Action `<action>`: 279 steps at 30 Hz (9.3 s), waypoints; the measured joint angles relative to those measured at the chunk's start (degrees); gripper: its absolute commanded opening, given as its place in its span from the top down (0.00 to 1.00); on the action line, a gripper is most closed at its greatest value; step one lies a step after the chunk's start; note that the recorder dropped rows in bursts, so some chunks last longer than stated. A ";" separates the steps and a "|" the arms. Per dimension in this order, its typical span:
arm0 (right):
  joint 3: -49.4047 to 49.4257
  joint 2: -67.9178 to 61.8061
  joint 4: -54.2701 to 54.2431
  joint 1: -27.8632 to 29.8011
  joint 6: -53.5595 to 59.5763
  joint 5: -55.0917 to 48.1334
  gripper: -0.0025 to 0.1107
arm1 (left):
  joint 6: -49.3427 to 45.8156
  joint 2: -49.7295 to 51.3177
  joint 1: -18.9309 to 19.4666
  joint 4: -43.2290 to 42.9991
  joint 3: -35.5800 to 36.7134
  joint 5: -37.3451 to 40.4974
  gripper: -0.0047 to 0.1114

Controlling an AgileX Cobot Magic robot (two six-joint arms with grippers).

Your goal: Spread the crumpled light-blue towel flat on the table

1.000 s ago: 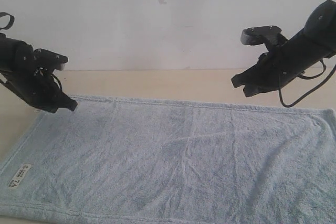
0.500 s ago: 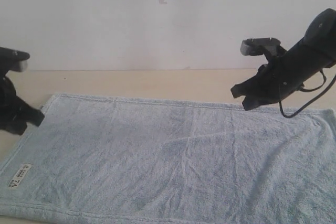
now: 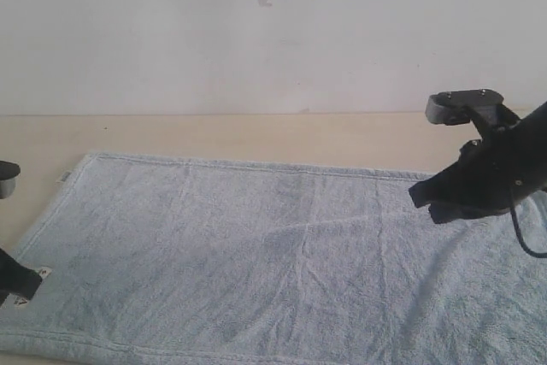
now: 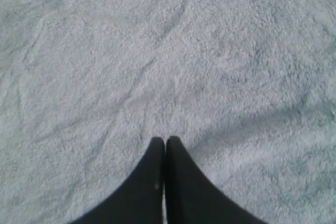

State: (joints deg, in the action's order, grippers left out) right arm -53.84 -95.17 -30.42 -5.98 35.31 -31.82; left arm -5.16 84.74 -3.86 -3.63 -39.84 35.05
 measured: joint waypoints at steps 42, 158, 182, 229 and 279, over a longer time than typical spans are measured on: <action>6.42 5.27 1.25 0.00 -2.53 4.65 0.98 | 16.55 12.95 -1.41 -16.79 2.80 5.17 0.92; -29.92 -31.34 19.56 9.39 -11.99 7.83 0.98 | 0.03 32.88 10.79 -1.95 -36.73 -15.66 0.92; -30.01 -29.12 20.46 12.32 -14.78 10.09 0.98 | -0.95 30.75 10.79 -1.95 -36.29 -14.41 0.92; 20.31 56.46 -12.57 -4.80 -6.02 17.62 0.98 | -1.05 -50.41 10.79 25.64 13.68 -14.05 0.92; 53.57 94.79 24.44 -4.80 -35.31 22.05 0.98 | -1.05 -52.37 10.79 25.73 13.68 -14.26 0.92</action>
State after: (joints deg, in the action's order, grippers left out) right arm -0.27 -0.38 -5.98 -10.78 0.00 -9.77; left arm -6.21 32.37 6.92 22.10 -26.16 20.80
